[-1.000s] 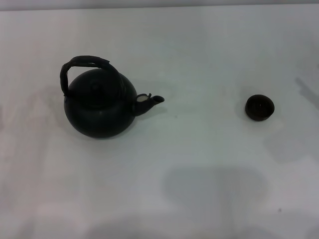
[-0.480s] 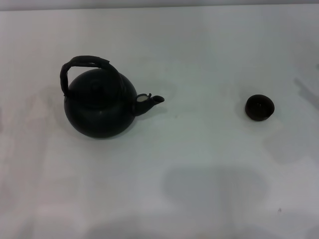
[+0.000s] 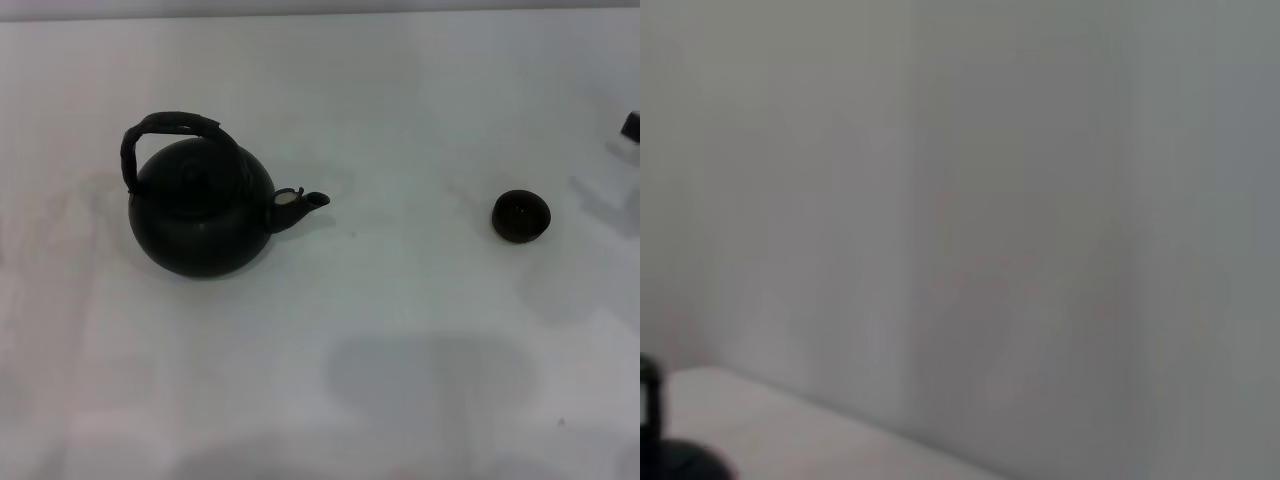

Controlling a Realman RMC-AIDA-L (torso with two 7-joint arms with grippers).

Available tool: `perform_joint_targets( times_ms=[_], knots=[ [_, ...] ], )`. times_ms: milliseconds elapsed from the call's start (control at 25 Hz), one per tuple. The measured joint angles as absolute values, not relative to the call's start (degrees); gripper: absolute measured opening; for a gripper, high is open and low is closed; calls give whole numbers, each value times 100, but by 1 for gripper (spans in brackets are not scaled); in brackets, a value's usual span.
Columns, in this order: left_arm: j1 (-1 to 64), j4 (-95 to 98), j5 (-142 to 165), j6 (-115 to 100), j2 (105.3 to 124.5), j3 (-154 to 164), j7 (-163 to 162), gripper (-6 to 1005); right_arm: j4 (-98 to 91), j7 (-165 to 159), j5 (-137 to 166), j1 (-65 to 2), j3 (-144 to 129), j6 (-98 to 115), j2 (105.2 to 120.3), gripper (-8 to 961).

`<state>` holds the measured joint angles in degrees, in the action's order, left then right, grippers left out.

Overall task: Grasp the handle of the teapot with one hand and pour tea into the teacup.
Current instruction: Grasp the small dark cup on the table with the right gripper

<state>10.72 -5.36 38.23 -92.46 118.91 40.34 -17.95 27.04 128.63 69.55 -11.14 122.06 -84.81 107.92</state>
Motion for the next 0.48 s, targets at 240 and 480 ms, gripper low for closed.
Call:
perform_joint_targets(
  times_ms=[240, 480],
  knots=[
    [1072, -477, 3823, -9180, 11892, 4038, -1793, 438, 3546, 11996, 7978, -1199, 12226, -8628, 10799, 842],
    [1061, -457, 3824, -9158, 11896, 4054, -1793, 438, 4159, 11490, 8733, -1384, 12201, -8640, 11023, 842]
  ],
)
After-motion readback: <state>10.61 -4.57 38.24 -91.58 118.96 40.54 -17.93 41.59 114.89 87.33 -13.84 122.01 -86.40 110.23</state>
